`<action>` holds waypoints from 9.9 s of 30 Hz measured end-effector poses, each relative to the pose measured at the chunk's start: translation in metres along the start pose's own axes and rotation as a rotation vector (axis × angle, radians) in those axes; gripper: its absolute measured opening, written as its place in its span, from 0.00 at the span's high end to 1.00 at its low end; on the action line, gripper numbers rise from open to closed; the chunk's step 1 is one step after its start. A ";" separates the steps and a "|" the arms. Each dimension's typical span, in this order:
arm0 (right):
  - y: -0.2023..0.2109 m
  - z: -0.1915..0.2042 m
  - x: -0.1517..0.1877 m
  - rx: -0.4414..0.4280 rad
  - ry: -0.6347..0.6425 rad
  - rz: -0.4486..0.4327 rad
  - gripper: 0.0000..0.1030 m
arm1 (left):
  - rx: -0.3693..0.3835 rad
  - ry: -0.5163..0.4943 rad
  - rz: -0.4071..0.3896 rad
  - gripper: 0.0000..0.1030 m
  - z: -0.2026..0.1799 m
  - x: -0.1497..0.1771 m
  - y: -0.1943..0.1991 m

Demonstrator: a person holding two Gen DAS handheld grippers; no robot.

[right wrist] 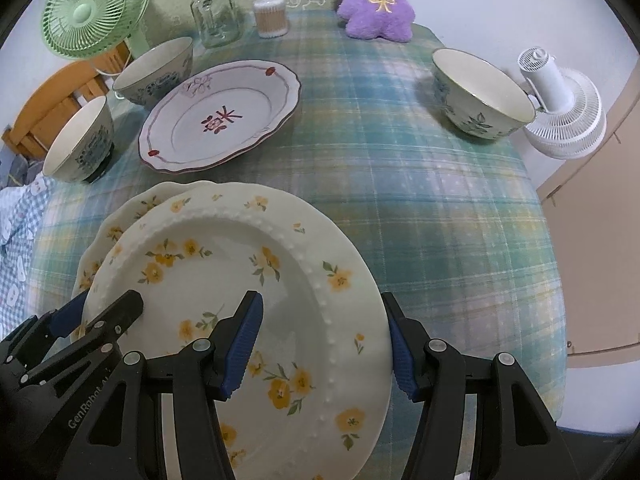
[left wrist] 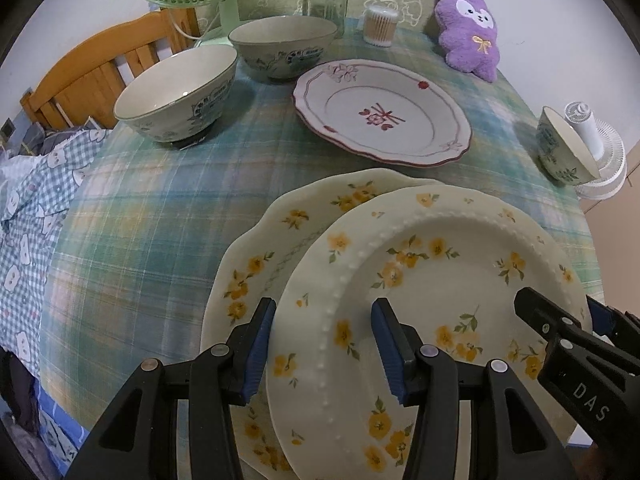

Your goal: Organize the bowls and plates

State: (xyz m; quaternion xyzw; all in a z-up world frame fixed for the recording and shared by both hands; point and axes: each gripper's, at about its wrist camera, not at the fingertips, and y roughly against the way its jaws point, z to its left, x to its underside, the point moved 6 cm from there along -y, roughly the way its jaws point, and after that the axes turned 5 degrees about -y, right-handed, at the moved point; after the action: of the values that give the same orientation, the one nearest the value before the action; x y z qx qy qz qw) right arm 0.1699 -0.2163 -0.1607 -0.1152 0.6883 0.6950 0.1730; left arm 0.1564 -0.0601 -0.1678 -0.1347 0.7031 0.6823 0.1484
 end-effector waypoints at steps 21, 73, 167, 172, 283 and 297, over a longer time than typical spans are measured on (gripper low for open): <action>-0.006 0.009 0.004 -0.012 0.050 0.027 0.40 | -0.035 -0.002 -0.011 0.31 0.002 0.001 -0.004; 0.031 0.033 0.001 0.049 -0.032 -0.054 0.36 | 0.005 -0.134 -0.123 0.13 0.026 -0.016 0.040; -0.118 0.069 -0.203 -0.157 0.273 -0.035 0.53 | -0.174 0.124 -0.013 0.59 0.014 -0.163 -0.085; -0.109 0.060 -0.206 -0.143 0.258 -0.054 0.53 | -0.161 0.122 -0.032 0.59 0.007 -0.165 -0.079; 0.015 0.021 0.029 0.044 -0.111 -0.019 0.70 | -0.029 -0.278 -0.010 0.24 -0.015 -0.004 0.014; 0.012 0.031 0.026 0.067 -0.084 -0.026 0.60 | -0.006 -0.228 0.011 0.23 0.004 0.004 0.017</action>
State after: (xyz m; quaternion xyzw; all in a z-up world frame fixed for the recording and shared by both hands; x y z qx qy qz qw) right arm 0.1435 -0.1833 -0.1595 -0.0890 0.7018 0.6734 0.2146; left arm 0.1462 -0.0554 -0.1542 -0.0525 0.6803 0.6961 0.2233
